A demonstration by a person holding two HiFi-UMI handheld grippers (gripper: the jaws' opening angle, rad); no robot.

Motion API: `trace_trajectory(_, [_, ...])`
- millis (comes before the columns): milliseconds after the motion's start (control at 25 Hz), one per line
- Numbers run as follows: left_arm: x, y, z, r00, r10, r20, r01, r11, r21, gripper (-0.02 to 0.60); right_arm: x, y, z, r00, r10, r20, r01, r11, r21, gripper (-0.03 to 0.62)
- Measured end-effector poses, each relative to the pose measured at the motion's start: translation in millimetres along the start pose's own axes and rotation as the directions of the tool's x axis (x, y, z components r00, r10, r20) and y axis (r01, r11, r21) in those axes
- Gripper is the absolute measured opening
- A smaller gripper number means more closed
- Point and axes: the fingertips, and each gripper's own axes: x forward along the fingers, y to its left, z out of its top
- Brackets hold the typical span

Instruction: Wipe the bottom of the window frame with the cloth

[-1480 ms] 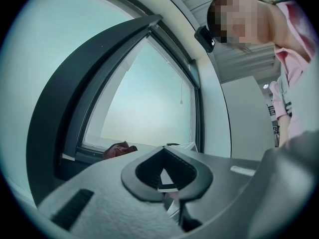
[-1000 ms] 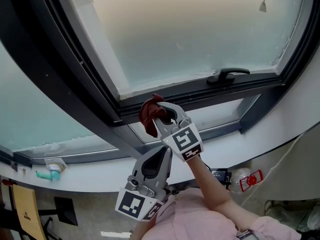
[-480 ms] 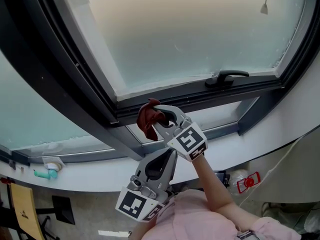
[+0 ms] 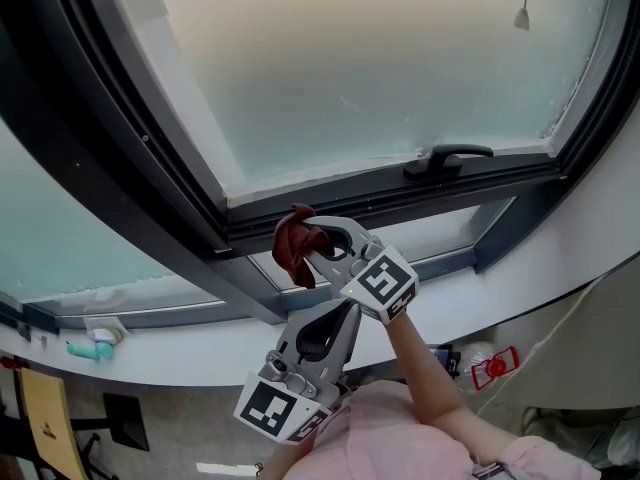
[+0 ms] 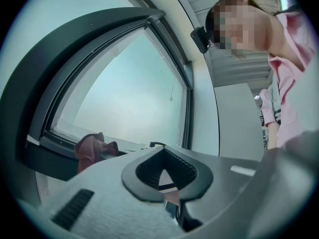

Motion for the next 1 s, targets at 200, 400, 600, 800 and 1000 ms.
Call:
trace_trajectory(200, [3.8, -2.5, -0.3, 1.000, -0.006, 0.012, 0.006, 1.000, -0.007, 0.003, -9.3, -12.6, -0.7, 0.998, -0.064, -0.023, 0.064, 0.998, -0.024, 0.061])
trace_trajectory(400, [7.7, -6.0, -0.9, 1.000, -0.013, 0.020, 0.013, 1.000, -0.014, 0.003, -17.5, -20.4, -1.4, 0.994, -0.102, -0.036, 0.101, 0.994, -0.028, 0.063])
trace_trajectory(600, [8.8, -7.3, -3.5, 1.000, -0.012, 0.011, 0.012, 1.000, -0.017, 0.003, -22.2, -24.6, -2.7, 0.991, -0.124, -0.047, 0.121, 0.991, -0.059, 0.063])
trace_trajectory(800, [10.1, -8.5, -6.1, 1.000, -0.017, 0.004, 0.017, 1.000, -0.020, 0.003, -26.5, -28.0, -4.1, 0.989, -0.141, -0.051, 0.137, 0.988, -0.074, 0.063])
trace_trajectory(1000, [12.1, -9.0, -8.0, 1.000, -0.018, -0.002, 0.018, 0.999, -0.027, 0.003, -28.9, -30.1, -4.2, 0.989, -0.144, -0.045, 0.140, 0.987, -0.082, 0.063])
